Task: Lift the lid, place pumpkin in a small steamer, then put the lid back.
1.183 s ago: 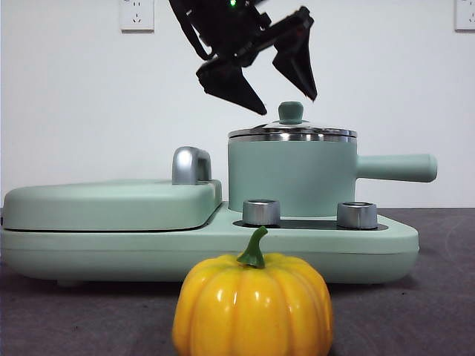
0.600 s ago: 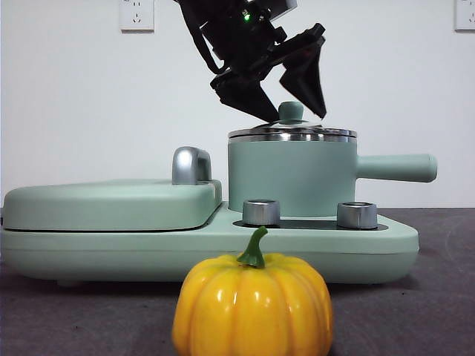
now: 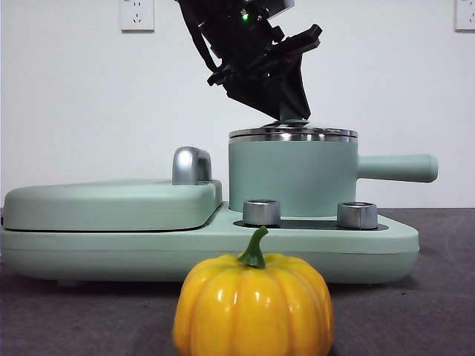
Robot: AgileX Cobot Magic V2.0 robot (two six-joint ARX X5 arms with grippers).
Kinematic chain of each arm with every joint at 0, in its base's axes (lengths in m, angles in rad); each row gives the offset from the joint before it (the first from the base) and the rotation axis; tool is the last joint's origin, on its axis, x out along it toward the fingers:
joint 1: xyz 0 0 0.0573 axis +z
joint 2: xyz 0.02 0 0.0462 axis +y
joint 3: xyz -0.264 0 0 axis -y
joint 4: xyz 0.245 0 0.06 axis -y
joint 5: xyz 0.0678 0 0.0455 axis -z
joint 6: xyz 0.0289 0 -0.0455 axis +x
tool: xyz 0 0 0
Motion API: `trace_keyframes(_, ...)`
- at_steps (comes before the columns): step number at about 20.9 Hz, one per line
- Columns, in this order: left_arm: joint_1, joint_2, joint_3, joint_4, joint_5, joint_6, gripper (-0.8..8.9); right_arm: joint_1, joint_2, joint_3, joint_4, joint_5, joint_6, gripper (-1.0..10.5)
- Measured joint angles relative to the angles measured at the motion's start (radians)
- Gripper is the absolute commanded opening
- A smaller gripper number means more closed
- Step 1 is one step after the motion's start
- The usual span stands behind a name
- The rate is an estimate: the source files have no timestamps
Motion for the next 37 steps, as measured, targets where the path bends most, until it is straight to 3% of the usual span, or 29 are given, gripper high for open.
trace_keyframes(9, -0.004, 0.010, 0.178, -0.175, 0.004, 0.000, 0.50, 0.000, 0.003, 0.002, -0.006, 0.029, 0.000, 4.9)
trace_keyframes(16, 0.032, -0.003, 0.242, -0.340, 0.007, 0.003, 0.48, 0.051, 0.122, 0.099, -0.142, 0.058, -0.012, 4.9)
trace_keyframes(22, 0.133, -0.131, 0.242, -0.394, 0.007, 0.017, 0.45, 0.282, 0.240, 0.140, -0.171, 0.238, 0.014, 4.9)
trace_keyframes(28, 0.232, -0.235, 0.243, -0.483, 0.007, 0.019, 0.45, 0.634, 0.466, 0.140, -0.154, 0.465, 0.100, 4.9)
trace_keyframes(31, 0.280, -0.275, 0.243, -0.504, 0.007, 0.020, 0.23, 0.771, 0.594, 0.142, -0.146, 0.536, 0.123, 4.9)
trace_keyframes(37, 0.351, -0.319, 0.241, -0.516, 0.007, 0.020, 0.23, 0.885, 0.752, 0.142, -0.126, 0.576, 0.142, 5.0)
